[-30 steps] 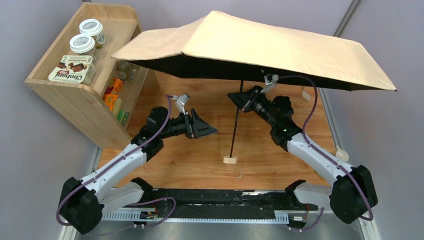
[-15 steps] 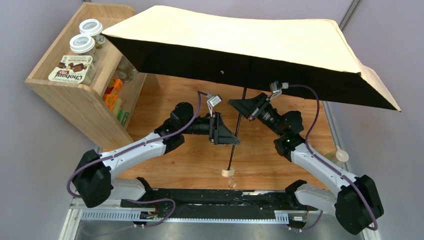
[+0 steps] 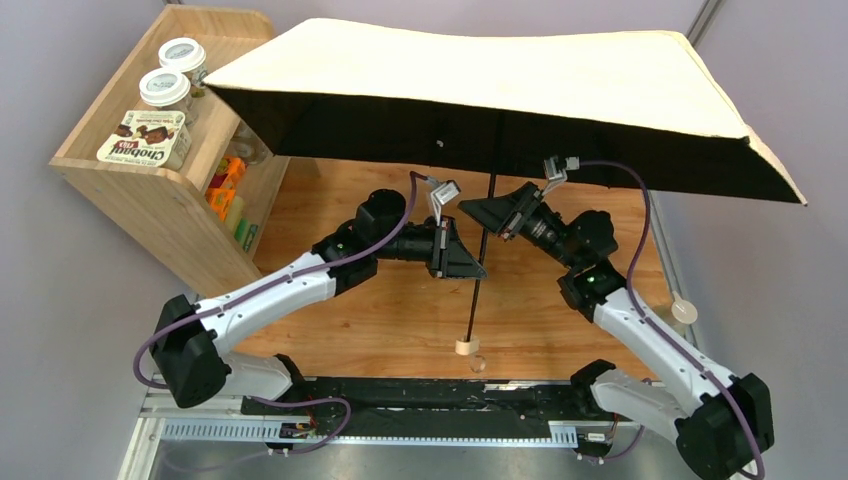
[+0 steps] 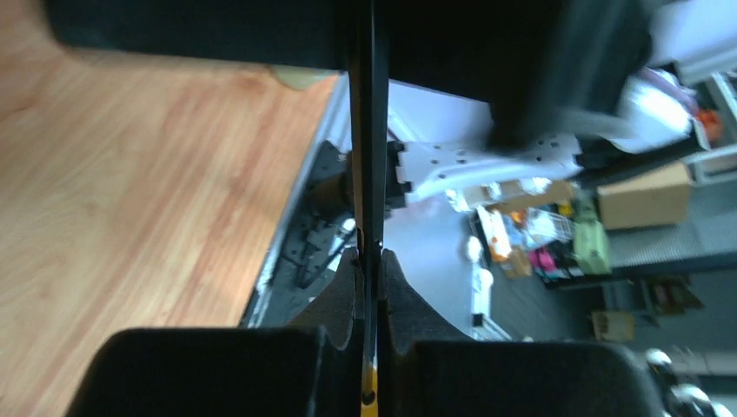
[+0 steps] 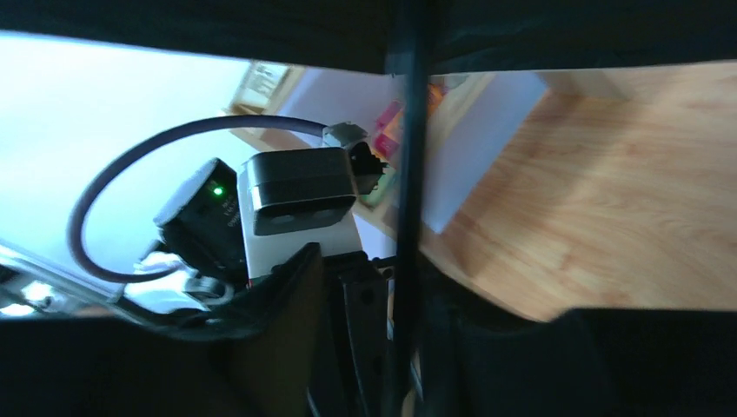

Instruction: Put away the umbrella

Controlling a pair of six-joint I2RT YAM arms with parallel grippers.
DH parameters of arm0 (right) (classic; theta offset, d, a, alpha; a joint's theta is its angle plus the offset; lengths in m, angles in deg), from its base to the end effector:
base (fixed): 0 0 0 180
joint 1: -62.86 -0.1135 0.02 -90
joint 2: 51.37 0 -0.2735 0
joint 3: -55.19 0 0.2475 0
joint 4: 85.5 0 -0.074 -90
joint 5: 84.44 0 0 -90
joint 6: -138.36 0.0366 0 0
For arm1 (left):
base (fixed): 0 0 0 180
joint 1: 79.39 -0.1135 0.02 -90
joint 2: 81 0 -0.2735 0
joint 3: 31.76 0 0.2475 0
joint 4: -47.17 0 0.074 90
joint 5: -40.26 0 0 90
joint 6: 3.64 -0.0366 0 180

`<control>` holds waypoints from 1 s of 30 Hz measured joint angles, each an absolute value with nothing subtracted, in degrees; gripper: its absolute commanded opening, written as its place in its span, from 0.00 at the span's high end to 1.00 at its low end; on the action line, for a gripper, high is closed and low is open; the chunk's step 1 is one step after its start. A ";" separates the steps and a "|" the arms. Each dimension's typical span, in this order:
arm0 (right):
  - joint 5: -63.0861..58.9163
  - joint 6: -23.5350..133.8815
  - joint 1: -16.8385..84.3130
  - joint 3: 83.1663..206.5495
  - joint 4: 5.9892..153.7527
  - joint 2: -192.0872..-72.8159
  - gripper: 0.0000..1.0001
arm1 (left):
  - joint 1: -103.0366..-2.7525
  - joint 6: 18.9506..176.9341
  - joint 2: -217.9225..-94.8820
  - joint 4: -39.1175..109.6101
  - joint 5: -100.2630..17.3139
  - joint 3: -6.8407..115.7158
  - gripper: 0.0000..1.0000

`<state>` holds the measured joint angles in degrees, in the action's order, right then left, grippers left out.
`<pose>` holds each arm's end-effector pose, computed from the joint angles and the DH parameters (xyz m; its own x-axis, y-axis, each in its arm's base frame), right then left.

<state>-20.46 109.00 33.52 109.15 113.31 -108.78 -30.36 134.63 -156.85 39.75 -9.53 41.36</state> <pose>0.1864 0.1232 0.3574 -0.5919 0.5657 -0.5741 -0.5979 0.1693 0.7835 0.1793 -0.2425 0.3489 -0.8182 0.0730 -0.5703 0.5749 0.1132 -0.8103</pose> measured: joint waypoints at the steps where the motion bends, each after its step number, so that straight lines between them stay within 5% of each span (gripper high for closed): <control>1: -20.09 107.54 33.46 110.54 109.66 -108.12 0.34 | -29.99 133.30 -156.74 36.48 -11.76 42.67 1.00; 4: -15.57 100.19 32.95 116.93 93.39 -105.98 0.29 | -28.22 130.02 -156.52 28.41 -19.67 45.36 1.00; 8: -10.26 92.98 32.89 126.06 76.56 -107.73 0.37 | -24.43 126.11 -155.87 19.89 -31.19 47.96 1.00; 10: -8.01 90.84 32.89 129.69 71.82 -109.91 0.53 | -22.82 124.91 -155.67 16.83 -35.98 48.70 1.00; 13: -4.51 88.85 32.87 130.87 68.17 -111.42 0.94 | -21.11 123.64 -155.58 13.05 -41.90 48.99 1.00; 15: -3.44 88.41 32.89 130.72 67.10 -111.62 1.00 | -20.61 123.05 -155.58 11.25 -44.28 48.96 1.00; 17: -3.77 88.56 33.04 129.82 68.43 -111.42 1.00 | -20.54 123.01 -155.43 10.95 -44.92 48.83 0.73; 18: -4.68 88.85 33.26 128.82 70.25 -111.14 1.00 | -20.54 123.14 -155.17 11.17 -44.87 48.51 0.50; 20: -7.33 90.03 33.61 126.57 74.31 -110.70 1.00 | -20.54 123.44 -154.21 12.48 -44.17 47.09 0.28; 22: -10.37 92.43 33.89 123.57 79.84 -110.18 1.00 | -20.61 124.19 -153.20 14.03 -43.30 45.27 0.26; 24: -12.44 95.10 33.89 121.52 84.37 -109.83 1.00 | -20.61 124.99 -152.63 15.76 -42.21 43.48 0.40; 27: -14.74 99.95 34.09 119.35 90.23 -109.24 1.00 | -20.61 125.80 -152.68 16.85 -40.48 42.23 0.83; 30: -15.33 102.16 34.26 118.76 93.29 -108.95 0.89 | -20.61 125.65 -152.81 18.57 -38.56 42.23 0.99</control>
